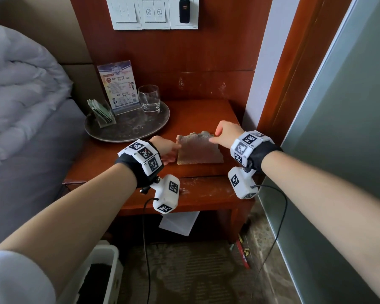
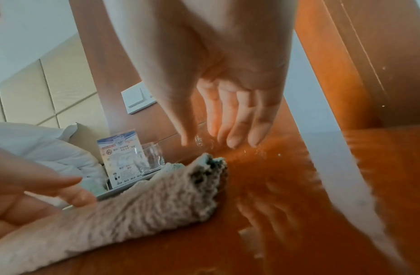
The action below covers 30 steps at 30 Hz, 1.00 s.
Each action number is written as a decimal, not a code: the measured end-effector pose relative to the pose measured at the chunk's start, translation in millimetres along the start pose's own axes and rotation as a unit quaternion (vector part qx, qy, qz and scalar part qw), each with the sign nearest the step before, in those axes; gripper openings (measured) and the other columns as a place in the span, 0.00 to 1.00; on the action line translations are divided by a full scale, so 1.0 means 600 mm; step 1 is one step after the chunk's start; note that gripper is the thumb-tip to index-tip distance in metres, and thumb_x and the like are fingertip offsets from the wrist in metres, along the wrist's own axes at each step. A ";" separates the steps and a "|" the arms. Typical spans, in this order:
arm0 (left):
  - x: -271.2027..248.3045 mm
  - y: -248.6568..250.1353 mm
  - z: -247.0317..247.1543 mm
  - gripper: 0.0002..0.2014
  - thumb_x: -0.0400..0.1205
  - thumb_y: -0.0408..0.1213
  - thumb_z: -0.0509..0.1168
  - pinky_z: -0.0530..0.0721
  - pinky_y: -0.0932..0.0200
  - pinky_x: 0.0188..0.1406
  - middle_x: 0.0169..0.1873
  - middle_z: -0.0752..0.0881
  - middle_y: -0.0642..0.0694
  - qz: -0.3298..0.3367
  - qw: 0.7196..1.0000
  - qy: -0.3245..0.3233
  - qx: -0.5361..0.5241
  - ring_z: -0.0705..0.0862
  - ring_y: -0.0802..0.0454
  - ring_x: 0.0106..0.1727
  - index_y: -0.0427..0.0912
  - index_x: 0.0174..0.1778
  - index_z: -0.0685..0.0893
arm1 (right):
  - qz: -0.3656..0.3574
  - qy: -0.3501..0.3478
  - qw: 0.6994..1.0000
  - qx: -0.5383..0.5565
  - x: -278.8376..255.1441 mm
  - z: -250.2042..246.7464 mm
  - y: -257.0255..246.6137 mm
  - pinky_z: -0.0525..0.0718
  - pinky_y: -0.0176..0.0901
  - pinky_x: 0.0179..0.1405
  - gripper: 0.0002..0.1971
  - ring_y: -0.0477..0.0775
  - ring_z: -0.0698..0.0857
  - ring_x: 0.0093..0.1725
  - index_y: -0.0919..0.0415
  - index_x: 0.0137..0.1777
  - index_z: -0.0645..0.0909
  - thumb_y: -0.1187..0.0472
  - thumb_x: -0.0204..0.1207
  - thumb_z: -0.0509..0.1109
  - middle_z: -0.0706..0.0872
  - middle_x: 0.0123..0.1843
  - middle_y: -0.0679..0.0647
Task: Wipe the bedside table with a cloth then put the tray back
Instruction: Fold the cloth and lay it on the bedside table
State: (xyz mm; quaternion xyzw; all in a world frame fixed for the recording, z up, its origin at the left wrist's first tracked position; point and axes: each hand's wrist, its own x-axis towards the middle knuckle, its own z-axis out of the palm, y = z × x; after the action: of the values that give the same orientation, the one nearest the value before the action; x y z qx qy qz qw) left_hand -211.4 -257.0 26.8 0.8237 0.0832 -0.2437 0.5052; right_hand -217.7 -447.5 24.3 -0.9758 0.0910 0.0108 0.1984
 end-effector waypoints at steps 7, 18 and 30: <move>-0.054 -0.021 0.017 0.11 0.77 0.41 0.72 0.70 0.68 0.12 0.14 0.79 0.52 0.029 0.976 0.020 0.214 0.75 0.60 0.13 0.38 0.34 0.83 | 0.034 -0.037 0.997 -0.055 -0.063 0.025 -0.001 0.79 0.45 0.45 0.19 0.61 0.85 0.54 0.64 0.58 0.80 0.51 0.75 0.73 0.86 0.53 0.59; -0.146 -0.086 0.034 0.06 0.80 0.36 0.68 0.66 0.69 0.09 0.29 0.87 0.44 -0.032 0.996 -0.048 0.072 0.72 0.59 0.11 0.38 0.43 0.79 | 0.177 -0.065 0.968 0.164 -0.172 0.050 0.005 0.90 0.45 0.43 0.19 0.59 0.90 0.42 0.74 0.57 0.81 0.58 0.76 0.74 0.90 0.53 0.64; -0.222 -0.208 -0.084 0.14 0.83 0.34 0.62 0.56 0.74 0.05 0.12 0.71 0.52 -0.069 0.988 -0.045 -0.129 0.63 0.63 0.07 0.43 0.31 0.71 | 0.167 -0.181 0.902 0.354 -0.246 0.129 -0.096 0.72 0.37 0.25 0.09 0.50 0.77 0.29 0.63 0.37 0.79 0.62 0.74 0.75 0.80 0.31 0.55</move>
State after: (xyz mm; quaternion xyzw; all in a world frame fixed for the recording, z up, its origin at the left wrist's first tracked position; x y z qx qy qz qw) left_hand -358.9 -139.3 11.1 0.7321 0.1479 -0.3025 0.5921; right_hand -351.3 -339.3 -16.5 -0.7932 0.2125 0.1876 0.5389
